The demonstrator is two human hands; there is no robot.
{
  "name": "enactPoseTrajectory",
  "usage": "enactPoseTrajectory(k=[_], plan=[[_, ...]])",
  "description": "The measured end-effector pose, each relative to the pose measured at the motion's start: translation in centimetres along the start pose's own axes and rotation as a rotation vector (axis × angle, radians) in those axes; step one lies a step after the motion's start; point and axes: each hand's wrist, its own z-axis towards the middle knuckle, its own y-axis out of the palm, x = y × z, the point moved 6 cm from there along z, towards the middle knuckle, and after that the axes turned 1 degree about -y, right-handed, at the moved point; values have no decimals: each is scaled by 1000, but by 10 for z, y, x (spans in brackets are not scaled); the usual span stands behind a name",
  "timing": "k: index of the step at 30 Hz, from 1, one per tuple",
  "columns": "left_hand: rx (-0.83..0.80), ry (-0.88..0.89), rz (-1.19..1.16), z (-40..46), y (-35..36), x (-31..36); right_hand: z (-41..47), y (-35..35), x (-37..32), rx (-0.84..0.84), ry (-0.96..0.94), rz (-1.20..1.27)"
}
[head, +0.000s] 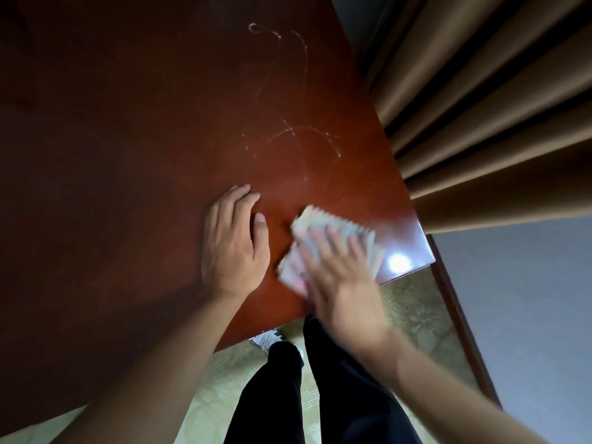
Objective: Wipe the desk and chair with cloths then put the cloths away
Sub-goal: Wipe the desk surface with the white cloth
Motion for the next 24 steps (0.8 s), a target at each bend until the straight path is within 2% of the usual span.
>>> enactPoseTrajectory(k=[3, 6, 7, 10, 12, 15, 17, 21, 24], plan=[[-14, -25, -6, 0, 0, -1, -29, 5, -25, -89, -206, 27], [-12, -23, -13, 0, 0, -1, 4, -1, 7, -158, -417, -30], [-11, -29, -16, -1, -1, -2, 28, -4, 23, -136, -397, -25], [0, -65, -49, -1, -4, -2, 98, -12, 58, -23, -102, -12], [-2, -80, -103, -2, -7, -2, 103, -2, 33, 16, -27, 23], [-8, -51, -177, -6, -12, -3, 57, 20, -50, -56, -142, 125], [-42, -4, -187, -9, -15, -5, 36, 24, -72, -67, -170, 184], [-41, -13, -151, -9, -18, -18, 79, 23, -38, -133, -398, 101], [10, -123, -134, -4, -20, -24, 157, 11, 9, -64, -235, 51]])
